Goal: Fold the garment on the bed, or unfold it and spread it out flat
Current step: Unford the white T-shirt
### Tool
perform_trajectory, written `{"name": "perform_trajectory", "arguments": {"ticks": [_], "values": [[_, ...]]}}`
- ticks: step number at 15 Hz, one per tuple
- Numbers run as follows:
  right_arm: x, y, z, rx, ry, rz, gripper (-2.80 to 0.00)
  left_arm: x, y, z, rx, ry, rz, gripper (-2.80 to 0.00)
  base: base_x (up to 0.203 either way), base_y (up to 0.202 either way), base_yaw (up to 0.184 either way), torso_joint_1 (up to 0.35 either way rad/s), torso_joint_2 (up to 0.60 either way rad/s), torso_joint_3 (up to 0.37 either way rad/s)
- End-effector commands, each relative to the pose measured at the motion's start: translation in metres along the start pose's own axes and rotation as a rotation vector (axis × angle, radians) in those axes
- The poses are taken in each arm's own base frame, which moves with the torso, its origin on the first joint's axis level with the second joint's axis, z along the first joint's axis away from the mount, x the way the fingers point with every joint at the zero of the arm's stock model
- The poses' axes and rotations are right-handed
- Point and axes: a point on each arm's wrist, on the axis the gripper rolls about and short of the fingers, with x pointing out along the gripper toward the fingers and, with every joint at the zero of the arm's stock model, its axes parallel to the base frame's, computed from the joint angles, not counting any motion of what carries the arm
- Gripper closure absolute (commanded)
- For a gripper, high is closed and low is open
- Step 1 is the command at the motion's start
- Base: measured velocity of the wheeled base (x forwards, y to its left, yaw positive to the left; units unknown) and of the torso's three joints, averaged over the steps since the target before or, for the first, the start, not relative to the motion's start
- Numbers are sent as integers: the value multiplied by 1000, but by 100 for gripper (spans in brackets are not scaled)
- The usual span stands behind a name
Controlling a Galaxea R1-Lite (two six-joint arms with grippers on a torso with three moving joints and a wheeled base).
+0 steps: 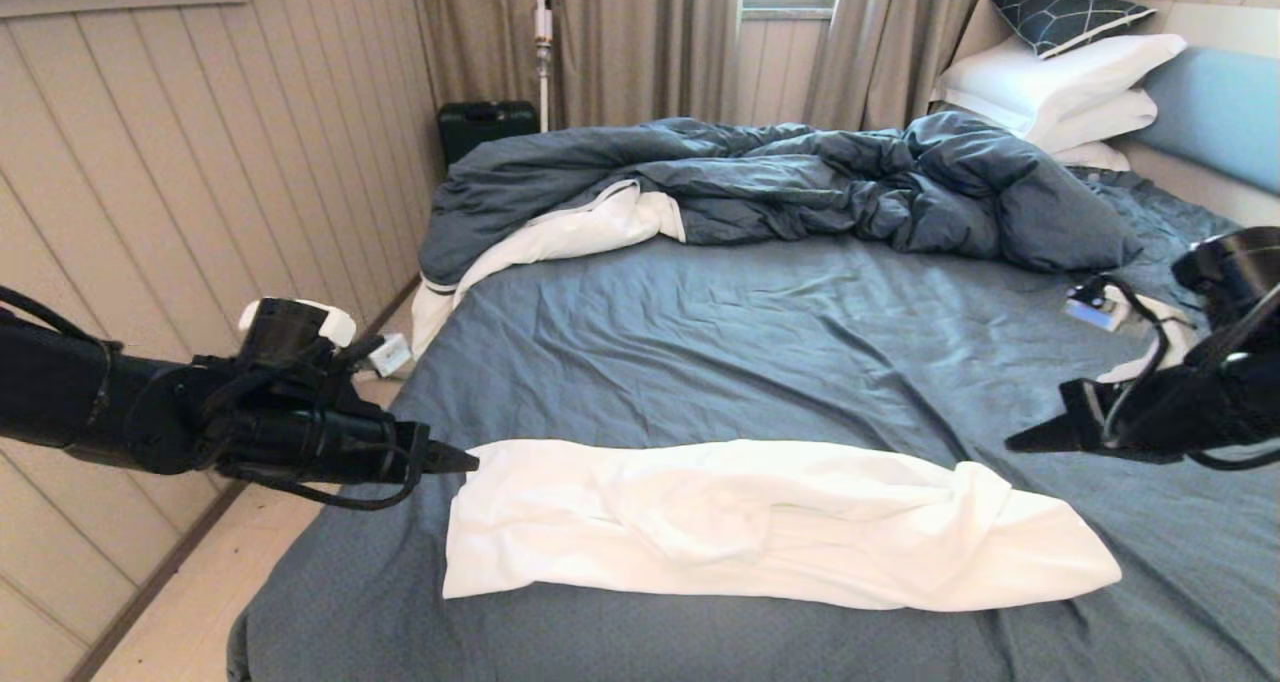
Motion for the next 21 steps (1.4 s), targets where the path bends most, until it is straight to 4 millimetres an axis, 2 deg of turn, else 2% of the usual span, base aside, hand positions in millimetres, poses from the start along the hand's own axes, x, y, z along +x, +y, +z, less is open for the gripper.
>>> {"name": "perform_trajectory", "arguments": {"ticks": [1,6,10,13,14,15,18,21], "values": [[13,29,0,-71,44,27,0,-14,-4,-4,9,-40,1,0,0,0,0,0,0,0],[48,106,6,-208,126,79,0,-17,-5,-15,7,-56,1,0,0,0,0,0,0,0],[100,168,6,-324,225,37,0,-14,-5,-20,6,-45,-3,0,0,0,0,0,0,0],[125,198,8,-381,227,5,0,-15,-12,-25,21,-39,-19,0,0,0,0,0,0,0],[132,206,9,-399,229,-23,-209,-16,-13,-25,22,-42,-20,0,0,0,0,0,0,0],[138,211,11,-416,222,-67,-280,-17,-13,-25,23,-46,-20,0,0,0,0,0,0,0],[151,216,16,-432,208,-105,-280,-16,-16,-28,20,-34,-27,0,0,0,0,0,0,0],[174,218,7,-445,252,-136,-280,-15,-19,-31,26,-25,-37,0,0,0,0,0,0,0]]}}
